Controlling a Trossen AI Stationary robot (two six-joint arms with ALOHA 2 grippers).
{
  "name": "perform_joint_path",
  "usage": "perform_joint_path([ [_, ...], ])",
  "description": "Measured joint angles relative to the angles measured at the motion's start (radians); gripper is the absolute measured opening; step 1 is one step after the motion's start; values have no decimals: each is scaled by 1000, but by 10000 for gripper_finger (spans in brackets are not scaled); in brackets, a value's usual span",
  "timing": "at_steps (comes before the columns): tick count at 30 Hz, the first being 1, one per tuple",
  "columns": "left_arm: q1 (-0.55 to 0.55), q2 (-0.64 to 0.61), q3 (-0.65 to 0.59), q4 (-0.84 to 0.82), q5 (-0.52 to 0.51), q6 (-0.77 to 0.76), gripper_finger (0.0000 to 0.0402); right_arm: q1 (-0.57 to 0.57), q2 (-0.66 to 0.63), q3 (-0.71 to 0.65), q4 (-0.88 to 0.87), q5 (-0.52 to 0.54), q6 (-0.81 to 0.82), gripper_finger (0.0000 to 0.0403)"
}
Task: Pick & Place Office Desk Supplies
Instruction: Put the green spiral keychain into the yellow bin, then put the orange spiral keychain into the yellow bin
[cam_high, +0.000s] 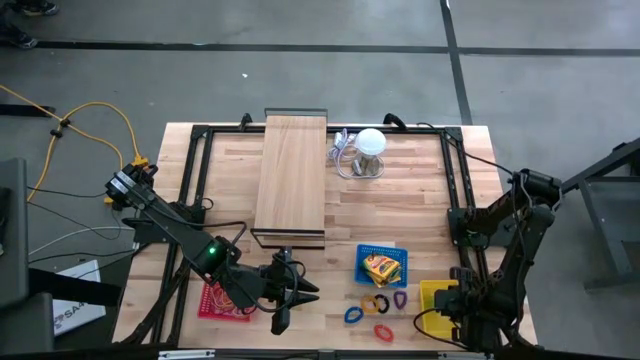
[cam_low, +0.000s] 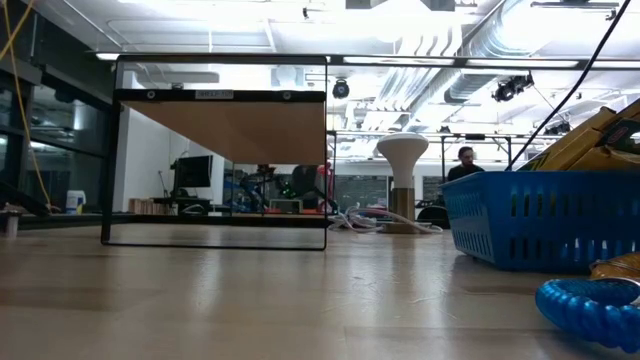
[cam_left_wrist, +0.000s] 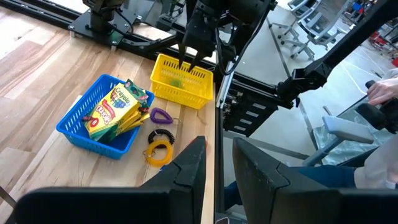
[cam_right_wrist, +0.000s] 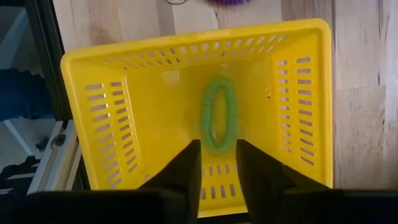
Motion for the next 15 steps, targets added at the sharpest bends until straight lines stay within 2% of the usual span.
perform_joint_path([
  [7, 0, 0, 0, 0, 0, 0, 77, 0, 0, 0, 3, 0, 1, 126],
  [15, 0, 0, 0, 0, 0, 0, 77, -1, 0, 0, 39, 5, -51, 127],
])
